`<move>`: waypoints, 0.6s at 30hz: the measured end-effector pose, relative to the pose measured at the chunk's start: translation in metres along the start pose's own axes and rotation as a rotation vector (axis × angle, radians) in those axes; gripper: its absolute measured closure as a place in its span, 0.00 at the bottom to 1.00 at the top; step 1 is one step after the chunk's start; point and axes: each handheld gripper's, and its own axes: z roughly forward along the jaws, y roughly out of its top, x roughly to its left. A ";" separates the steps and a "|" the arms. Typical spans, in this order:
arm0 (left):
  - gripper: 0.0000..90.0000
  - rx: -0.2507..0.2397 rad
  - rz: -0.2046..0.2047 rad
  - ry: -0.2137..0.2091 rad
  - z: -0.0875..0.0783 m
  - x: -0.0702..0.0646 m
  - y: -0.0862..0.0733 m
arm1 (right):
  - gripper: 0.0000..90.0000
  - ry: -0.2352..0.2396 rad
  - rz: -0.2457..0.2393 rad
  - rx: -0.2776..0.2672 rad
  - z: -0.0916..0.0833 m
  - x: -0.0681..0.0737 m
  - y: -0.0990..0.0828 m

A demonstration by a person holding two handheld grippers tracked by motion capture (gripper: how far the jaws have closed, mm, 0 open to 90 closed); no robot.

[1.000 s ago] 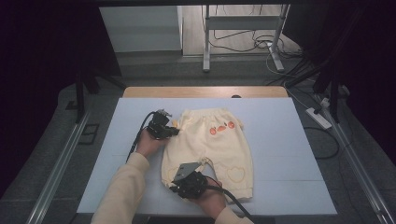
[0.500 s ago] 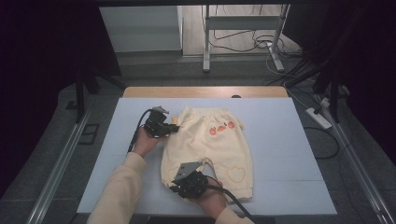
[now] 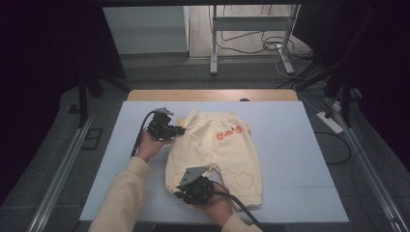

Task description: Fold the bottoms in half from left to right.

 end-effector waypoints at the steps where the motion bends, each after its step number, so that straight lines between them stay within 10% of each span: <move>1: 0.92 0.000 0.000 0.000 0.000 0.000 0.000 | 0.86 0.000 0.000 0.000 0.000 0.000 0.000; 18: 0.93 -0.040 -0.015 -0.004 -0.016 0.003 -0.001 | 0.86 0.012 -0.008 -0.029 0.001 0.005 0.013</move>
